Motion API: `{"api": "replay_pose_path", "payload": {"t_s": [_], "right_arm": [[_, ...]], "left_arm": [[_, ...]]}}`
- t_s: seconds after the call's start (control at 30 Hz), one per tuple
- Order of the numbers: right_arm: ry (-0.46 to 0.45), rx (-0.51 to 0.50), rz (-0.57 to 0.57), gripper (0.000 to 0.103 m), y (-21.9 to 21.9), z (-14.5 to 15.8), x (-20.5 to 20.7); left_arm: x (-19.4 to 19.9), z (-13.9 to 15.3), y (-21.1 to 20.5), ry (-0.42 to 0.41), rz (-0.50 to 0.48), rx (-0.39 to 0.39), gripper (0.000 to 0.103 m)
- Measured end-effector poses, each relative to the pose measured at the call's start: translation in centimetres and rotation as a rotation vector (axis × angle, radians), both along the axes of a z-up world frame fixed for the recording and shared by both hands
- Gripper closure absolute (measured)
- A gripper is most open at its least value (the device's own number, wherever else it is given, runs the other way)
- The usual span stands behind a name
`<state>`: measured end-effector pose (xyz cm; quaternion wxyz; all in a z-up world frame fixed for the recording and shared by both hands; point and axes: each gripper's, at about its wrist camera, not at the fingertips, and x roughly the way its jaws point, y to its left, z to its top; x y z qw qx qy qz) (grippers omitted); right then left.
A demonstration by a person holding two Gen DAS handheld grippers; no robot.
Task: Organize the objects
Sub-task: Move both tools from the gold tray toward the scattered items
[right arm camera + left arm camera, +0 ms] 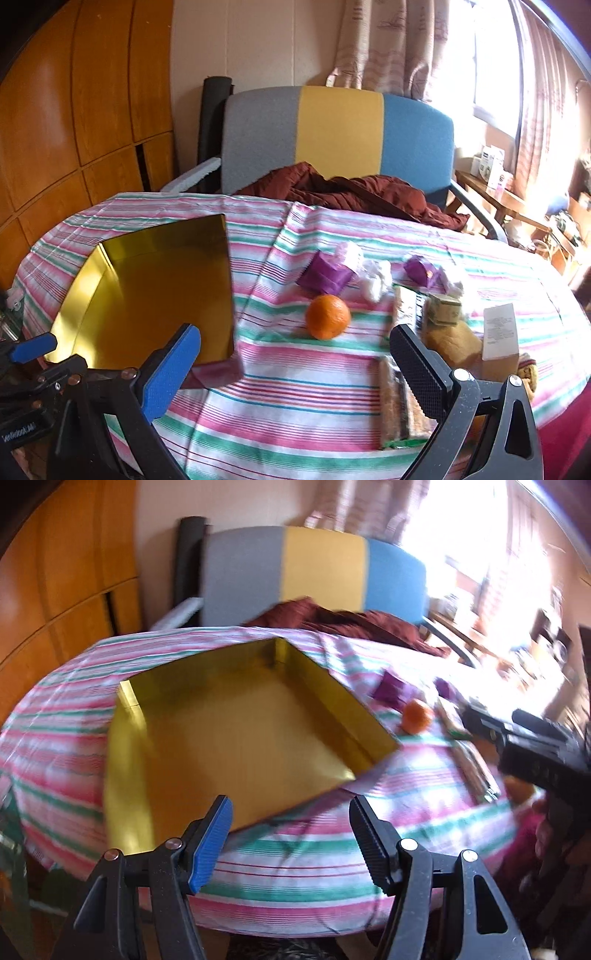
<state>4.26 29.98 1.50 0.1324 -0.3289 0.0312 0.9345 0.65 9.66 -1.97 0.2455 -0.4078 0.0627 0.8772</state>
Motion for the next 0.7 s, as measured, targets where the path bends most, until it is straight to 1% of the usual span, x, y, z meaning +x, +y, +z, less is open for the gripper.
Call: {"api": "replay_pose_path", "payload": {"t_s": [0.1,0.23,0.33,0.37,0.5,0.57,0.63,0.7], "right_arm": [[-0.015,-0.005,-0.046,0.0,2.0,0.0,1.1],[-0.011,0.039,-0.129,0.0,5.5,0.8,3.5],[-0.03,0.011,-0.215,0.0,9.4,1.4,5.3],[-0.034,0.002,-0.241,0.0,10.5,1.5,5.9],[-0.053,-0.029,-0.375,0.0,15.2,1.8,8.5],[-0.042,-0.06,-0.443,0.0,17.4,2.3,9.8],[-0.03,-0.042,-0.475,0.0,18.3,2.9,10.8],[-0.03,-0.015,-0.513,0.0,19.0,3.1,11.5]], "left_arm": [[0.3,0.2,1.5,-0.022,-0.064,0.038,0.036],[0.4,1.1,3.5,-0.024,-0.133,0.069,0.036],[-0.2,1.4,5.7,-0.043,-0.179,0.093,0.036],[-0.4,1.5,7.0,-0.057,-0.21,0.097,0.036],[-0.3,0.9,11.7,-0.09,-0.317,0.055,0.036],[0.0,0.5,14.1,-0.111,-0.366,0.055,0.036],[0.3,0.0,16.0,-0.116,-0.39,0.04,0.036],[0.6,-0.9,18.2,-0.143,-0.422,0.027,0.036]]}}
